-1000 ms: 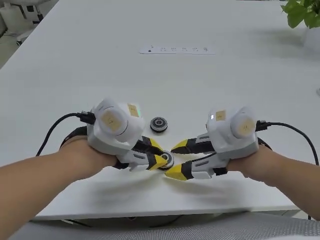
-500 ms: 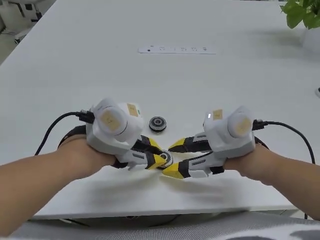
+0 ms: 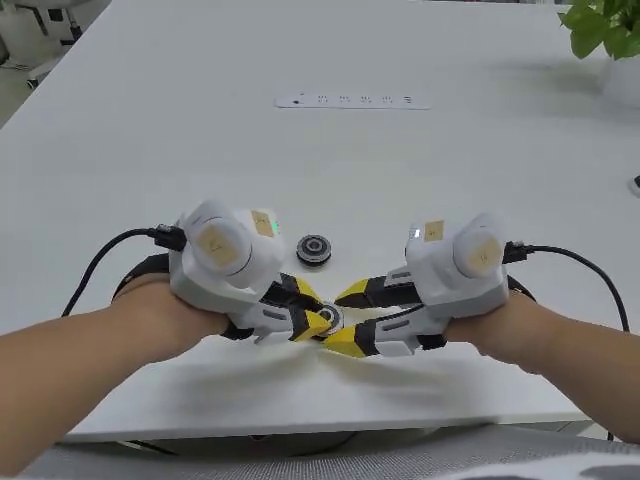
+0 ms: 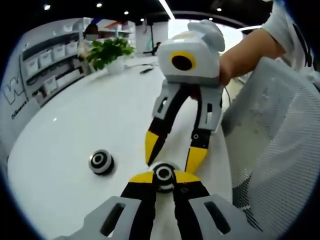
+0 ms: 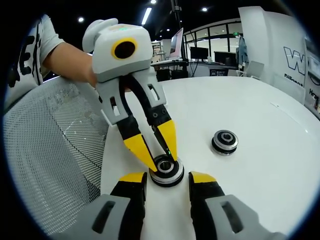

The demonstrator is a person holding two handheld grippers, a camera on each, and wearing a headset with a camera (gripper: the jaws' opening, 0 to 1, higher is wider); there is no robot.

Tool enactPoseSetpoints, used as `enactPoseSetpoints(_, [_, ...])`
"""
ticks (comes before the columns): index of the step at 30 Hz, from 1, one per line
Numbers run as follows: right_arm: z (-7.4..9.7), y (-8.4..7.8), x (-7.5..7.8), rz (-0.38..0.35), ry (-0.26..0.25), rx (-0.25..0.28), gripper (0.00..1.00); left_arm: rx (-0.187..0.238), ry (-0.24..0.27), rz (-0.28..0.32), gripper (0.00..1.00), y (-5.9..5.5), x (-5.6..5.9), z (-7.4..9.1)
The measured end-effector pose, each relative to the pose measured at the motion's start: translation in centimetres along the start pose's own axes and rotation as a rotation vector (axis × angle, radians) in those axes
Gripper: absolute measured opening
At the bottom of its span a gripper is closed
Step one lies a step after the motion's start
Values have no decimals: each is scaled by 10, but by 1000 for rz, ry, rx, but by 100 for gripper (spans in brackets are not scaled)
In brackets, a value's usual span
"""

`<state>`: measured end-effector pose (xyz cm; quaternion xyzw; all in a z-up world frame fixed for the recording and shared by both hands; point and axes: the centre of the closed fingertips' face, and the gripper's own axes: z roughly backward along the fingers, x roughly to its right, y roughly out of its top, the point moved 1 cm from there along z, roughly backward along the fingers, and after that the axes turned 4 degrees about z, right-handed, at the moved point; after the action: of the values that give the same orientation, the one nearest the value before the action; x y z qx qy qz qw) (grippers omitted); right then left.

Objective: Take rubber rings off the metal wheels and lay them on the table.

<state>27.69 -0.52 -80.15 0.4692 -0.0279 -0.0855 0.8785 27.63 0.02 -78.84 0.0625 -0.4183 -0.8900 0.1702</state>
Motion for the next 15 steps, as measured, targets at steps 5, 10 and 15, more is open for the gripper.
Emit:
enactPoseSetpoints(5, [-3,2,-1,13,8,-5,28,1,0,1,12,0,0,0])
enactPoseSetpoints(10, [-4,2,-2,23,7,-4,25,3,3,-2,12,0,0,0])
enactPoseSetpoints(15, [-1,-1,0,14,7,-11,25,5,3,-1,12,0,0,0])
